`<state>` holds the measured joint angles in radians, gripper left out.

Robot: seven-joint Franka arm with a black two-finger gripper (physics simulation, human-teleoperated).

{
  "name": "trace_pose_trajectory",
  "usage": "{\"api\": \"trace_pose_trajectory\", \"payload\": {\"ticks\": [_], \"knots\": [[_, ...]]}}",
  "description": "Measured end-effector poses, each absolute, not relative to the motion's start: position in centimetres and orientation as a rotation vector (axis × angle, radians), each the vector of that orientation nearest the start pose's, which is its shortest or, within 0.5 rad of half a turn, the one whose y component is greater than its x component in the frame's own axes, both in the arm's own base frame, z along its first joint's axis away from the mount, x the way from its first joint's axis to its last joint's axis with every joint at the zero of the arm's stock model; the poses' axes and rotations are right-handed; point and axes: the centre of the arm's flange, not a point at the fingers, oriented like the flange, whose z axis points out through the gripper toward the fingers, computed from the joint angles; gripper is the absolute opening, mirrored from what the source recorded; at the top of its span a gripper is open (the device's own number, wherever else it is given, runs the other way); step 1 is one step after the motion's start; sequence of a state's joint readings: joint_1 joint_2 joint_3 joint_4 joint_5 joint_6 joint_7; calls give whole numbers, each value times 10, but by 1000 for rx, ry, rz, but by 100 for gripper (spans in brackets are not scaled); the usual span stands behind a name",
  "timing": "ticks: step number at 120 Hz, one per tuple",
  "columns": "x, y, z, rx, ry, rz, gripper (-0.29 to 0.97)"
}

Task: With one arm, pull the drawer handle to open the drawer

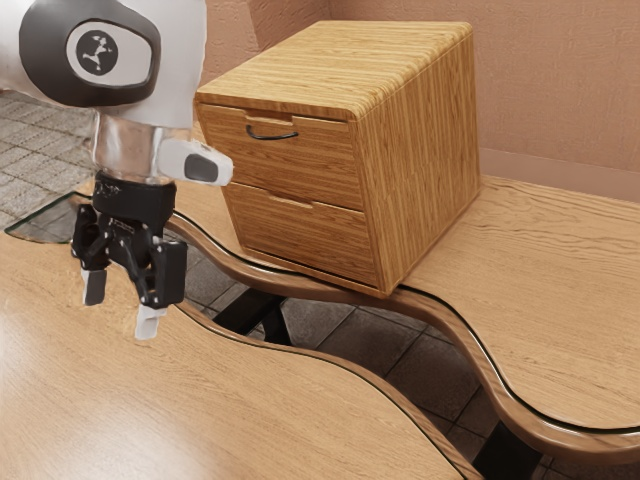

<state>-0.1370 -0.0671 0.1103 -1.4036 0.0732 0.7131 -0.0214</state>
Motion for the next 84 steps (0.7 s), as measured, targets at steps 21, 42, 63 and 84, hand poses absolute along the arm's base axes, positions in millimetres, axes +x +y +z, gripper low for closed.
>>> {"api": "trace_pose_trajectory", "payload": {"ticks": [21, 42, 63, 84], "knots": [[496, -27, 646, -2994, 53, 456, 68], [523, -76, 657, -2943, 523, 164, 68], [488, 4, 664, -2843, 821, -197, 68], [484, 82, 663, -2753, 994, -454, 68]]}}
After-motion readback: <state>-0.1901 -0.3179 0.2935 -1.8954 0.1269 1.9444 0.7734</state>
